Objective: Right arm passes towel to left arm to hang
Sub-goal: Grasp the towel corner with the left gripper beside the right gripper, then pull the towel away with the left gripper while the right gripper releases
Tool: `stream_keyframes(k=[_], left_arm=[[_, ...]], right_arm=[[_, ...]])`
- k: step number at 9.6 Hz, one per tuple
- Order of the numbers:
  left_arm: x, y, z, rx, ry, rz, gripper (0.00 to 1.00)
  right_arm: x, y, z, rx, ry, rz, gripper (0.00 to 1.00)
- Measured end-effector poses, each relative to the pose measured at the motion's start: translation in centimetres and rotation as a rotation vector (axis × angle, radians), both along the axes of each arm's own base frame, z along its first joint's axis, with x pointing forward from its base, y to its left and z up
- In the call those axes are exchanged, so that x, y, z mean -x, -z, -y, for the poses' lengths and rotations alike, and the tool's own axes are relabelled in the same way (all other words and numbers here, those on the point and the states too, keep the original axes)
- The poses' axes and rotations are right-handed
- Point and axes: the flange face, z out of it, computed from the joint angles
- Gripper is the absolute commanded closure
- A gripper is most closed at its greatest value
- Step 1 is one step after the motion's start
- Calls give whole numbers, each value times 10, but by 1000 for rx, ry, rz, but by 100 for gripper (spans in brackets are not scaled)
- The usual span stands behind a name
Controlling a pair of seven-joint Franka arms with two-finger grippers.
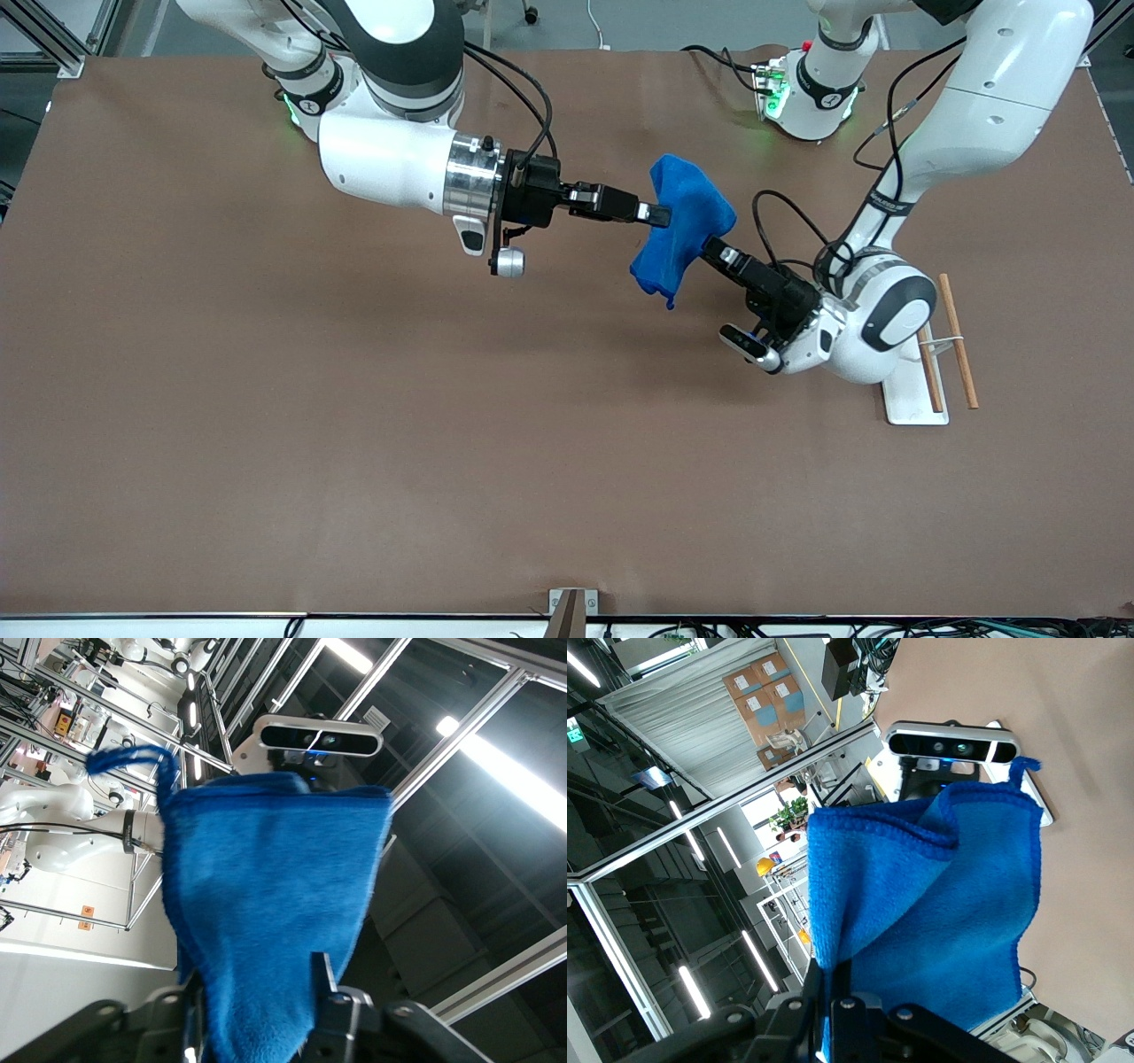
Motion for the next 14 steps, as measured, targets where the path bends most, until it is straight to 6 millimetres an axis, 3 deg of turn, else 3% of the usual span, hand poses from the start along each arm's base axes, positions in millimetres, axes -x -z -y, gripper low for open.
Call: stream_keyframes(k=[1,2,6,7,8,11,14], left_arm=[[-4,-3,-5,-5,-1,-4,96],[-5,-4,-7,-6,-4,-4,100],[-12,-9,-17,-15,-6,-15,100],[-18,-17,-21,-28,6,-24,100],[-27,-26,-29,-59,18,-29,100],[-51,-53,-79,-233,66,-55,100],[-65,-83,-137,-459,94,-79,100]], right_arm=[[0,0,0,0,0,0,100],[0,0,0,0,0,0,100],[0,0,0,0,1,0,100],[0,0,0,0,1,0,63],[0,0,0,0,1,1,1],[-6,17,12,68,7,42,0],[-39,73,84,273,-38,98,0]])
